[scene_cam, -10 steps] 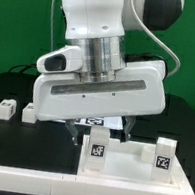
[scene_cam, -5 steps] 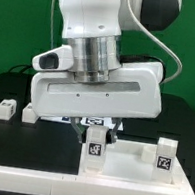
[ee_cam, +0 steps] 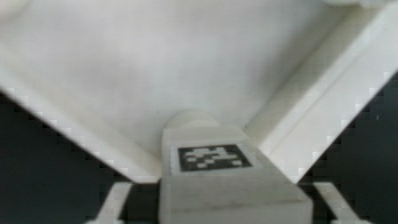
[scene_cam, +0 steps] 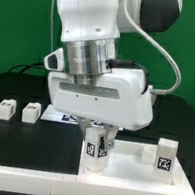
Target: Assemble square table
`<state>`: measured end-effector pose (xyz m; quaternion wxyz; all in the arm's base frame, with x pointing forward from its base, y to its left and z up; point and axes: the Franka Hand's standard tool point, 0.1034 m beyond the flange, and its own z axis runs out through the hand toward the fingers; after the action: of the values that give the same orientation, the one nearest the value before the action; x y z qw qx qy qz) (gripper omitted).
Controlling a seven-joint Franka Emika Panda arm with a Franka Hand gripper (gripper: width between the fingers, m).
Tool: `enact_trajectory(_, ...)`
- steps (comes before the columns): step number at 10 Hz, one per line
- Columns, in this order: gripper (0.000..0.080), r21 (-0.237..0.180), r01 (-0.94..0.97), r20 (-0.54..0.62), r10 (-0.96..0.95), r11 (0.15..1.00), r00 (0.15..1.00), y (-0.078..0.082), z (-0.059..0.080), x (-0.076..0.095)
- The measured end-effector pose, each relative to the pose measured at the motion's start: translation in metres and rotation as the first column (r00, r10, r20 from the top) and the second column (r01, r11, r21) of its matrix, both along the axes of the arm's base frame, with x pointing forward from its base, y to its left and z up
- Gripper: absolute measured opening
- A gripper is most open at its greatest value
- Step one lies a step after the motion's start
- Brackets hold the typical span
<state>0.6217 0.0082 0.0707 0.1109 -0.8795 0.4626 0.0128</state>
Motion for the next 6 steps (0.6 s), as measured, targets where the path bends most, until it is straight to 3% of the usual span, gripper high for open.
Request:
enact_trajectory(2, 0.0298, 0.060, 0.262, -0.054, -0.259, 0.963, 0.964, 0.0013, -0.0008, 0.0010)
enact_trajectory(4, 0.0298, 0.066, 0.270, -0.056, -0.266, 0.961, 0.962, 0.0018, -0.0010, 0.0008)
enact_trajectory(5, 0.0381, 0.064, 0.221, -0.042, -0.219, 0.973, 0.975, 0.0017, -0.0010, 0.0008)
enact_trajectory(6, 0.0564, 0.049, 0.046, 0.003, -0.047, 0.998, 0.999, -0.0010, -0.0012, 0.0003)
